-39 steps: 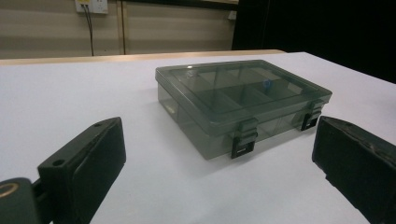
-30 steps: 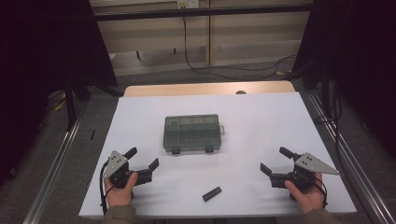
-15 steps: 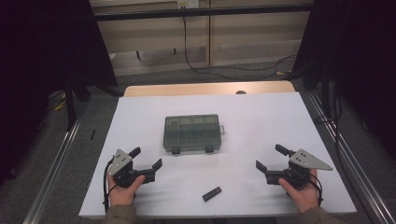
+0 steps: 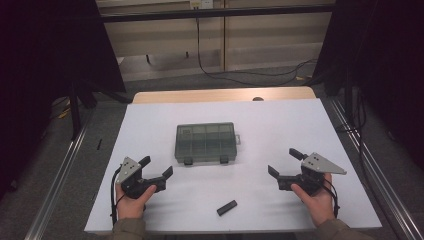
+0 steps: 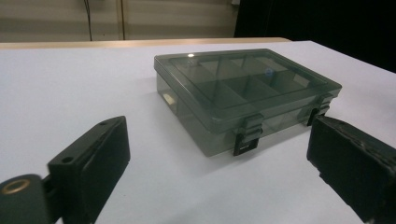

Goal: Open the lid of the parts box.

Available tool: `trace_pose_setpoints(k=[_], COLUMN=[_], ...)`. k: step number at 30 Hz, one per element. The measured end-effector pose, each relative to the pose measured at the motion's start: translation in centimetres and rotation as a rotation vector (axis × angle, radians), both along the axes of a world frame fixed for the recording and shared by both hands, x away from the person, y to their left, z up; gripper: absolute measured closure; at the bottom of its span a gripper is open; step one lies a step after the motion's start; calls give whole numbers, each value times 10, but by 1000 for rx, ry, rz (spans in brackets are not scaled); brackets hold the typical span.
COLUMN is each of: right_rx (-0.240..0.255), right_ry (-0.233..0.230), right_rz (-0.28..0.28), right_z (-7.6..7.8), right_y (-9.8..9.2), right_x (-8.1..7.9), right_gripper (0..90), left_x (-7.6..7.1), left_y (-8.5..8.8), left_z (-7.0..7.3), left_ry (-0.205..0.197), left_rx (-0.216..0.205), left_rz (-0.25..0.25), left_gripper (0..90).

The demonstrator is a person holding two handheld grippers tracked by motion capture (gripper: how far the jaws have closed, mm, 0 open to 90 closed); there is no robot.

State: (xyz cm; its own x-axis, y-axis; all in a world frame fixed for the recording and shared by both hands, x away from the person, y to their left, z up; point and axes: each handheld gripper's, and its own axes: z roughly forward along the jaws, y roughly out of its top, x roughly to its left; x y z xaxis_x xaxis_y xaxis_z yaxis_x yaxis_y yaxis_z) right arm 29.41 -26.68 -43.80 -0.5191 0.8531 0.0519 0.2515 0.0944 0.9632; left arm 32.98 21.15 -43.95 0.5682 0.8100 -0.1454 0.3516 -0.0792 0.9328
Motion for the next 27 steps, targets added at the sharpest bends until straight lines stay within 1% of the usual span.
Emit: trace_pose_setpoints(k=[2,4,5,7,8,12,15,19,22,23,26,27], right_rx=[5,3,-3,-9,-10,-2,-4,-19,-15,-15,-24,-29], right_ry=[8,11,25,28,30,32,31,31,32,32,30,37], right_rz=[4,4,6,6,1,2,4,2,1,0,0,-2], right_z=[1,1,0,-1,-1,-1,-1,-2,-1,-1,-1,-2], right_y=[3,4,6,7,7,10,12,16,18,19,22,24], right_x=[3,5,6,7,9,13,15,19,22,23,27,29], right_gripper=[37,38,41,41,44,60,66,66,66,66,66,66], left_x=[1,1,2,3,3,4,4,5,5,6,7,7], left_y=[-1,-1,-1,-2,-2,-3,-4,-4,-5,-6,-6,-7], left_z=[0,1,1,1,1,1,1,1,1,1,1,1], left_ry=[-1,1,3,6,8,16,22,26,30,32,31,34], left_rx=[13,16,15,9,9,12,19,26,34,31,39,39], left_rz=[-2,-2,-3,-4,-8,-13,-15,-17,-19,-22,-26,-27], left_gripper=[81,85,93,99,126,146,146,143,135,134,134,133])
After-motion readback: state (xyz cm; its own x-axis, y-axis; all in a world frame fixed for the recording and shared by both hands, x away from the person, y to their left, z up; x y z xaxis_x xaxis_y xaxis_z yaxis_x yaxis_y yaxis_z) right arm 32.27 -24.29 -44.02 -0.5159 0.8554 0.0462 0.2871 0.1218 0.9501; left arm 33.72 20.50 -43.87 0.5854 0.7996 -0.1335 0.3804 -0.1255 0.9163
